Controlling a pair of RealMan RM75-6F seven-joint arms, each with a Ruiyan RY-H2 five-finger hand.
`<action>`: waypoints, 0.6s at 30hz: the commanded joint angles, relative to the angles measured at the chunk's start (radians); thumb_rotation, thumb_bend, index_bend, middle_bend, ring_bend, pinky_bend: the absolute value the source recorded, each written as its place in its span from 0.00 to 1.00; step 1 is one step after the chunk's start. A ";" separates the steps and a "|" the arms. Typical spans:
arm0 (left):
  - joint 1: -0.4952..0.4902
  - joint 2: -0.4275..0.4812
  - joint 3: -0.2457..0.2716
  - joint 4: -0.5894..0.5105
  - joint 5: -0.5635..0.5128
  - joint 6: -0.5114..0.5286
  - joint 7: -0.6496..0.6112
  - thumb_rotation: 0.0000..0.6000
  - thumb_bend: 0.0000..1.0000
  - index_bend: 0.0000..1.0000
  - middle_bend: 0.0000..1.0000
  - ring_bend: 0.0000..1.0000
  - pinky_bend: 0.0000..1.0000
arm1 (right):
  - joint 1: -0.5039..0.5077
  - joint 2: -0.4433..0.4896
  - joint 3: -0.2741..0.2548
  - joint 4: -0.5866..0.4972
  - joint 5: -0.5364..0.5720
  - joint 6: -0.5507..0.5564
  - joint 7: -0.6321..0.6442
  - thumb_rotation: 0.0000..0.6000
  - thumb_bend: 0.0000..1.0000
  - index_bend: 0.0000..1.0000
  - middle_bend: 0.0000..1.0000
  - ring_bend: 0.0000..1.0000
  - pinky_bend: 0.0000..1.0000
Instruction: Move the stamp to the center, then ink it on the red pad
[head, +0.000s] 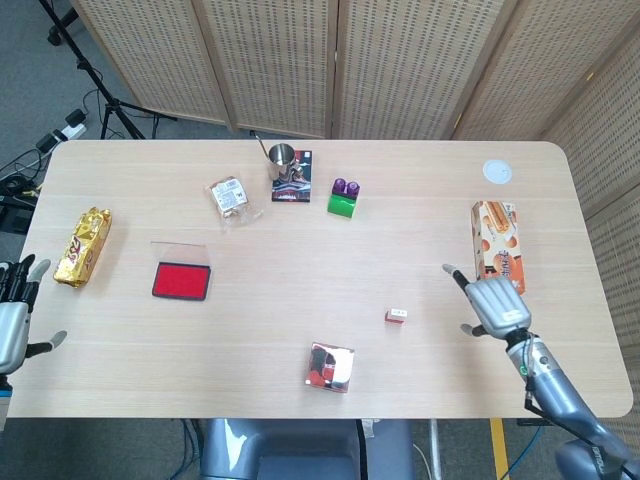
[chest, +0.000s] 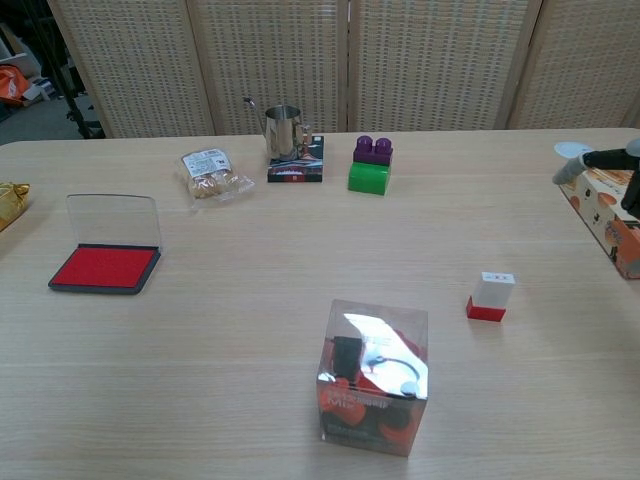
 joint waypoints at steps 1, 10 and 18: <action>-0.005 0.000 -0.002 0.001 -0.008 -0.009 0.002 1.00 0.00 0.00 0.00 0.00 0.00 | 0.033 -0.034 0.012 -0.019 0.067 -0.024 -0.062 1.00 0.00 0.24 0.86 0.92 1.00; -0.008 0.005 0.000 0.000 -0.010 -0.015 -0.008 1.00 0.00 0.00 0.00 0.00 0.00 | 0.064 -0.115 0.005 -0.038 0.199 0.006 -0.146 1.00 0.01 0.35 0.87 0.93 1.00; -0.006 0.013 0.002 -0.004 -0.004 -0.009 -0.021 1.00 0.00 0.00 0.00 0.00 0.00 | 0.081 -0.201 -0.006 -0.018 0.248 0.069 -0.227 1.00 0.10 0.39 0.88 0.93 1.00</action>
